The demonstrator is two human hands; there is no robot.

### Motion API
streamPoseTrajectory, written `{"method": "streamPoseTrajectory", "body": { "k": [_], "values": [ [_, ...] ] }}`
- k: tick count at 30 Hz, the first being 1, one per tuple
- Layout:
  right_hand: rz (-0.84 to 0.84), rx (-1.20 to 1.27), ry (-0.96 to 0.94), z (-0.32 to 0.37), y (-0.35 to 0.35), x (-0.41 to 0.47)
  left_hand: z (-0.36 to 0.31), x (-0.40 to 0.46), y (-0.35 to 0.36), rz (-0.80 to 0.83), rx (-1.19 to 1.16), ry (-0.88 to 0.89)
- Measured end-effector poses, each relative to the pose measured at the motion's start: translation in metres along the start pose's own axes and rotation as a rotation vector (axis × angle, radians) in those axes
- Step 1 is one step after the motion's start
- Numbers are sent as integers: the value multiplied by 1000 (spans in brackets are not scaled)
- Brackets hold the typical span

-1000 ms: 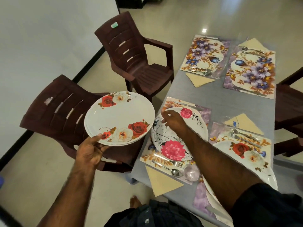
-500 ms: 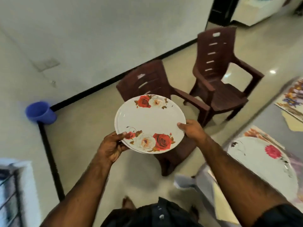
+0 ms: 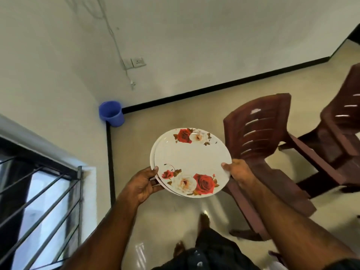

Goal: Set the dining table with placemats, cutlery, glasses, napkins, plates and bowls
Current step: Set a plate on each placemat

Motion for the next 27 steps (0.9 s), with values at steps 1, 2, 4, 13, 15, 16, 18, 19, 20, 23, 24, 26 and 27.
{"method": "streamPoseTrajectory", "body": {
  "k": [1,2,4,13,15,16,18,19,20,23,24,26,27],
  "values": [
    [12,6,13,9,11,18,-9,14,-3,-13,8,1],
    [22,2,24,18,20,35,-19,27,-5,-16,21,7],
    [50,-15,25,37,38,78,-43,54,-8,-37,66,36],
    [168,-65,98,162,92,223,-167,180,-2,-199,42,90],
    [165,-83,98,200,89,252,-196,206,13,-196,27,96],
    [164,-90,92,219,86,270,-211,223,21,-195,32,98],
    [157,-101,91,246,81,300,-239,252,35,-188,54,106],
    [151,-95,92,258,77,319,-256,274,43,-179,73,113],
    [143,-90,97,268,74,336,-270,294,51,-169,94,115],
    [91,-33,112,296,61,385,-320,368,84,-127,158,119],
    [65,3,124,304,54,403,-340,398,99,-101,178,113],
    [-16,80,166,313,35,433,-372,452,129,-43,227,81],
    [-67,122,192,316,22,443,-388,475,146,-16,248,64]
  ]
}}
Point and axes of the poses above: each hand's wrist, its own x-axis towards the middle knuckle, its own y-axis out of the palm, z = x × y, the point moved 8 cm from there along x, towards the middle knuckle, and after that the axes turned 6 degrees about y, right-handed, at the moved point
